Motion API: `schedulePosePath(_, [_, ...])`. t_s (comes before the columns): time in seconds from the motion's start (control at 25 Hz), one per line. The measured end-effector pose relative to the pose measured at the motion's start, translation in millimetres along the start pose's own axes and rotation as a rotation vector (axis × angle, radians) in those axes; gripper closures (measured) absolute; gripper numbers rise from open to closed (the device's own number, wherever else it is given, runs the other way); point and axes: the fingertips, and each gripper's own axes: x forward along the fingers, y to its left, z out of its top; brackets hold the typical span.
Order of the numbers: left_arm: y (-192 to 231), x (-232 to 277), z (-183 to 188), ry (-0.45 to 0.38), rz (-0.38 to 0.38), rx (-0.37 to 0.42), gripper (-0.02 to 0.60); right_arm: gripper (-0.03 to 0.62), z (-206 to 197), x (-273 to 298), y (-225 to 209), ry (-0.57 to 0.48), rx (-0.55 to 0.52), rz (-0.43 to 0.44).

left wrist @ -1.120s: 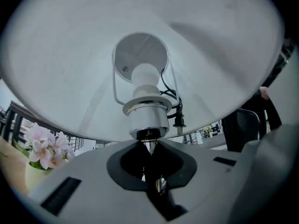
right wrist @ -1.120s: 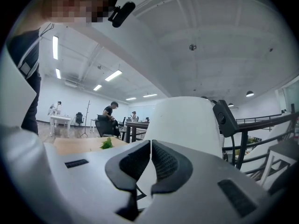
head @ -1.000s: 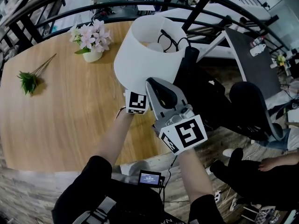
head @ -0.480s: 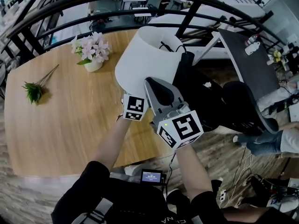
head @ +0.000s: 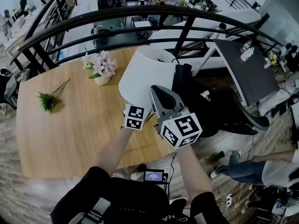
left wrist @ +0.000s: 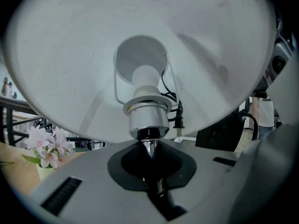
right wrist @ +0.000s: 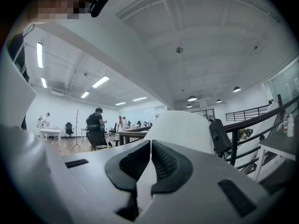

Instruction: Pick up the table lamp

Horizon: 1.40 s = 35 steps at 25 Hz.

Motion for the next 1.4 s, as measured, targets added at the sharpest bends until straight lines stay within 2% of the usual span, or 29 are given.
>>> schedulePosePath(0.28, [-13.8, -25.3, 27.6, 0.062, -0.024, -0.017, 0.551, 0.563, 33.1, -20.8, 8.8, -0.019, 0.017, -0.028])
schedulePosePath(0.48, [-13.6, -37.3, 42.5, 0.077, -0.03, -0.009, 0.551, 0.565, 49.0, -26.1, 16.0, -0.041, 0.038, -0.018])
schedulePosePath(1.0, [-2.6, -63.5, 48.5, 0.09, 0.001, -0.014, 0.551, 0.565, 57.3, -25.8, 40.5, -0.067, 0.06, 0.04])
schedulePosePath(1.4, [-38.3, -87.2, 41.1, 0.095, 0.019, -0.043, 0.551, 0.565, 52.0, -65.3, 51.3, -0.056, 0.065, 0.077])
